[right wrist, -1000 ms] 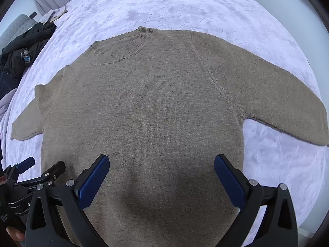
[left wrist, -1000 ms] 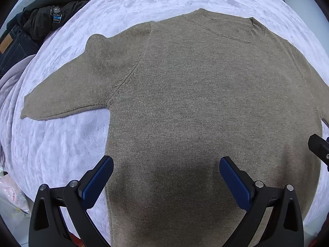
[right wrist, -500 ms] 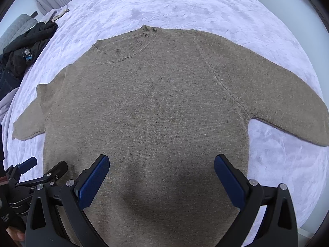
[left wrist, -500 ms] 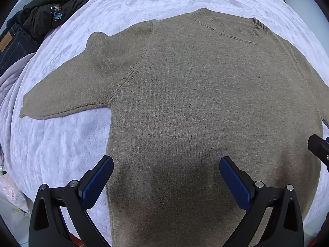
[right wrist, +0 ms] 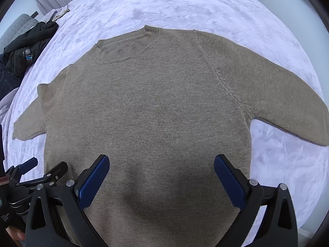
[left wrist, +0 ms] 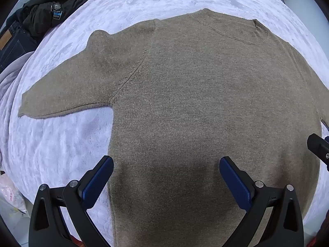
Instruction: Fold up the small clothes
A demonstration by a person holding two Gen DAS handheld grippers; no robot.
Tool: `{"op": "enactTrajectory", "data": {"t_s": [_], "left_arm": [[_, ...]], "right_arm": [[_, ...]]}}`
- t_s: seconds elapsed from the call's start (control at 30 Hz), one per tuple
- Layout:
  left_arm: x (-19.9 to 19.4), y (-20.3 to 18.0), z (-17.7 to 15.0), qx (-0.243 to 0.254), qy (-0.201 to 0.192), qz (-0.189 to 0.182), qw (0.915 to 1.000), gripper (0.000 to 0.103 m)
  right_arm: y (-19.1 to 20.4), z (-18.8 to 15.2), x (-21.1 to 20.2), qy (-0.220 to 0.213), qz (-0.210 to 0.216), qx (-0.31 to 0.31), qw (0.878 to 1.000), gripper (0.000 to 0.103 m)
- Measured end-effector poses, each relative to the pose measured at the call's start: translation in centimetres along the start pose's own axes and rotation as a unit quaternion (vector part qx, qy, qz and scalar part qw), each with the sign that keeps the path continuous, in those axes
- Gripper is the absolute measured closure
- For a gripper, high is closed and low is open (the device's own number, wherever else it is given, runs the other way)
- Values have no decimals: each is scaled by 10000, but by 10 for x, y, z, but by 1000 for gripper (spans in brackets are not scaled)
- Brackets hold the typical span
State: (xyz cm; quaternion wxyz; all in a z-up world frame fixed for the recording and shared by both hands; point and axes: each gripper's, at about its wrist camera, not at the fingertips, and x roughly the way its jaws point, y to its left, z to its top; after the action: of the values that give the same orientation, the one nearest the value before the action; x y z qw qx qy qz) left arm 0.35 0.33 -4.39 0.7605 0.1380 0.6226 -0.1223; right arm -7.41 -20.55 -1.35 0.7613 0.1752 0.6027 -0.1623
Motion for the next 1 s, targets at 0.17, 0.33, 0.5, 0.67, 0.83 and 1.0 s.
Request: {"op": "enactTrajectory", "data": {"t_s": [0.17, 0.33, 0.5, 0.67, 0.83, 1.0], "left_arm": [[0, 4, 0, -12, -5, -68, 10000, 0], [0, 9, 0, -33, 6, -138, 9999, 0], [-1, 22, 0, -227, -48, -517, 9984, 0], [-1, 53, 4, -584, -229, -902, 9939, 0], [3, 101, 10, -973, -397, -1096, 9884, 0], [15, 175, 13, -1520, -664, -952, 9815, 0]], "right_arm": [[3, 1, -2, -52, -24, -26, 10000, 1], [6, 1, -4, -118, -8, -45, 9999, 1], [17, 2, -6, -93, 105, -170, 9998, 1], [36, 2, -6, -135, 303, -303, 9990, 1], [65, 2, 3, -21, 433, -545, 9976, 1], [100, 0, 11, 86, 583, -851, 9946, 1]]}}
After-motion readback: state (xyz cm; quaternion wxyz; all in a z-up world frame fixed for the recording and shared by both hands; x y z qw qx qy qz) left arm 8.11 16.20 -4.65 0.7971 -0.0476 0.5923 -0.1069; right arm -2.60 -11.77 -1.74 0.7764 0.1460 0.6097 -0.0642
